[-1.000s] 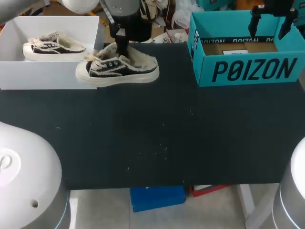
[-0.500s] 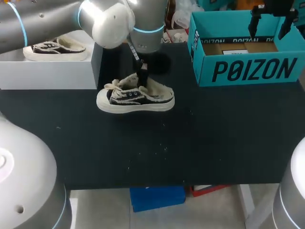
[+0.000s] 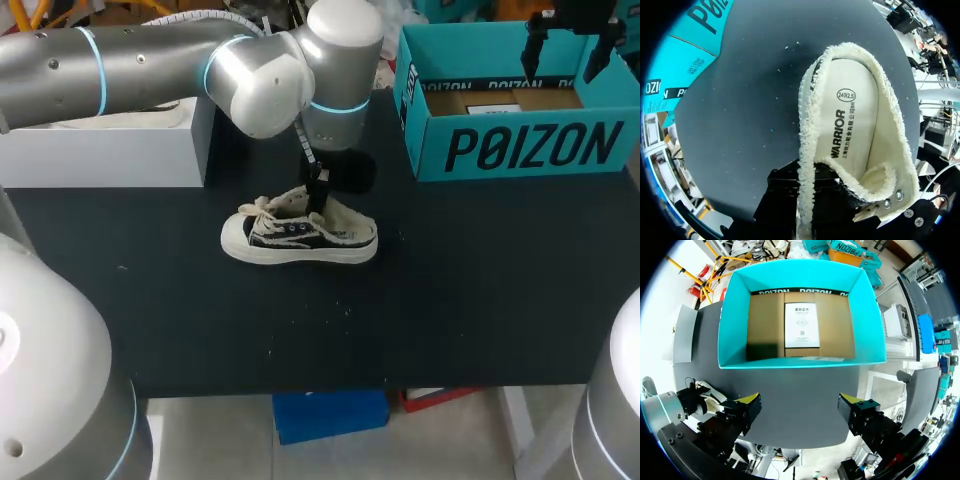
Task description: Take the shoe out of the shoebox, open the shoe tongue, remove and reinsert the insole, then place the shoe into the shoebox
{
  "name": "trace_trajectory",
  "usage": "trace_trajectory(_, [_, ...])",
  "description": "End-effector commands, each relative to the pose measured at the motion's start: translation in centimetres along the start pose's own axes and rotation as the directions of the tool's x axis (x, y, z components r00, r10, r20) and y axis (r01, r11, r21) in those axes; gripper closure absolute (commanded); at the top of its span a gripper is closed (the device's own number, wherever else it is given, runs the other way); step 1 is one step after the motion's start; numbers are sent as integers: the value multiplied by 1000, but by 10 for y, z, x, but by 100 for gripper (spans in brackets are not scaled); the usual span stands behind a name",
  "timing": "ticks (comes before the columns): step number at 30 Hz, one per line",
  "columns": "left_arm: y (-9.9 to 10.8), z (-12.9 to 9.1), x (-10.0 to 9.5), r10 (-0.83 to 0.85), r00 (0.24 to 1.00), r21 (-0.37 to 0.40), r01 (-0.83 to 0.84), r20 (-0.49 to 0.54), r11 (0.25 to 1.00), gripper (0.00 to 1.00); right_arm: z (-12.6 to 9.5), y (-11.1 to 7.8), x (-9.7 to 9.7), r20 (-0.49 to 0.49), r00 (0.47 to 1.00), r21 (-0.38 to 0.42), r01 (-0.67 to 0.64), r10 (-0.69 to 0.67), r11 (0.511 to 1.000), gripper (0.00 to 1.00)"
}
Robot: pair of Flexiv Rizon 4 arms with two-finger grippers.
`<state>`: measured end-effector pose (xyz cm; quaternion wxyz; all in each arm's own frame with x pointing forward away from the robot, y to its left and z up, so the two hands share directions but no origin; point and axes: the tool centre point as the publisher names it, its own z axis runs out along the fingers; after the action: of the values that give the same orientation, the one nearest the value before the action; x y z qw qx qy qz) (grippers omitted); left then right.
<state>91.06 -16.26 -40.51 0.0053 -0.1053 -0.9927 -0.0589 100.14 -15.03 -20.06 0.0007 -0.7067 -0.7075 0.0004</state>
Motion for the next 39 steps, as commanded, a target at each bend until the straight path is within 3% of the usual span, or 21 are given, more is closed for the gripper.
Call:
trace_trajectory(1, [-1, 9, -1, 19, 1000, 15, -19, 7, 1000, 84, 0, 0, 0, 0, 1000, 0, 0, 0, 1000, 0])
trace_trajectory(2, [-1, 9, -2, 22, 1000, 14, -22, 9, 1000, 50, 0, 0, 0, 0, 1000, 0, 0, 0, 1000, 0])
trace_trajectory(3, [-1, 9, -2, 32, 999, 23, -32, 13, 999, 0, 0, 0, 0, 0, 1000, 0, 0, 0, 1000, 0])
trace_trajectory(7, [1, -6, -2, 69, 997, 70, -71, 36, 995, 0, 0, 0, 0, 0, 1000, 0, 0, 0, 1000, 0])
trace_trajectory(13, [14, -49, 6, 126, 989, 199, -140, 81, 970, 0, 0, 0, 0, 0, 1000, 0, 0, 0, 1000, 0])
trace_trajectory(23, [63, -106, 32, 97, 986, 403, -143, 134, 904, 0, 0, 0, 0, 0, 1000, 0, 0, 0, 1000, 0])
trace_trajectory(32, [123, -125, 58, 38, 984, 546, -128, 174, 828, 0, 0, 0, 0, 0, 1000, 0, 0, 0, 1000, 0])
trace_trajectory(35, [138, -124, 67, 57, 987, 639, -140, 148, 756, 0, 0, 0, 0, 0, 1000, 0, 0, 0, 1000, 0])
trace_trajectory(39, [138, -124, 67, 57, 987, 639, -140, 148, 756, 0, 0, 0, 0, 0, 1000, 0, 0, 0, 1000, 0])
